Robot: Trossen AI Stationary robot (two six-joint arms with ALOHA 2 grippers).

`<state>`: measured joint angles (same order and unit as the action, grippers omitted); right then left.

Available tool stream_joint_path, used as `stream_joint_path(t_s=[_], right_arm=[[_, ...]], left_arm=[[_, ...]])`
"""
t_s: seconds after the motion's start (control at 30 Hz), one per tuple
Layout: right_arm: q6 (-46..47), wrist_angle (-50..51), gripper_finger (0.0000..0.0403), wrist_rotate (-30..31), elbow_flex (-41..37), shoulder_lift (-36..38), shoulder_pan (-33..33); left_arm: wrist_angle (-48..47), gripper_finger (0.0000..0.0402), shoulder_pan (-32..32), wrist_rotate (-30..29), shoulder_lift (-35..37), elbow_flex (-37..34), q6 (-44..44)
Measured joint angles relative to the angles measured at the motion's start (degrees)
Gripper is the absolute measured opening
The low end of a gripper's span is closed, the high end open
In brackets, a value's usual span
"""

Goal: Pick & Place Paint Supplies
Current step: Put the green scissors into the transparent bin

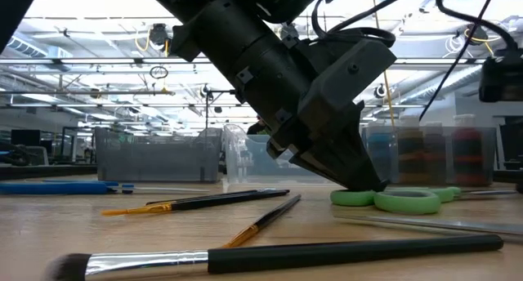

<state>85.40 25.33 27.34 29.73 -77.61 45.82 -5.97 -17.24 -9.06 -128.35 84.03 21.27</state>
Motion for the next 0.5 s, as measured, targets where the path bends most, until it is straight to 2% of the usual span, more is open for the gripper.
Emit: stream_joint_path(t_s=[0.1,0.23,0.4,0.5], right_arm=[[1.7,-4.7,0.0168,1.1,-4.5,3.4,0.0],[-2.3,-20.9,0.0203,1.7,-12.0,6.9,0.0],[-7.6,-42.1,0.021,1.4,-19.8,7.6,-0.1],[-8.6,-44.6,0.0202,-0.6,-21.2,7.2,-0.1]], left_arm=[[0.0,0.0015,-0.1,-0.3,0.0,0.0,-0.5],[0.0,0.0006,-0.1,-0.3,0.0,0.0,-0.7],[0.0,0.0018,-0.1,-0.2,0.0,0.0,-0.7],[0.0,0.0007,-0.1,-0.2,0.0,0.0,-1.1]])
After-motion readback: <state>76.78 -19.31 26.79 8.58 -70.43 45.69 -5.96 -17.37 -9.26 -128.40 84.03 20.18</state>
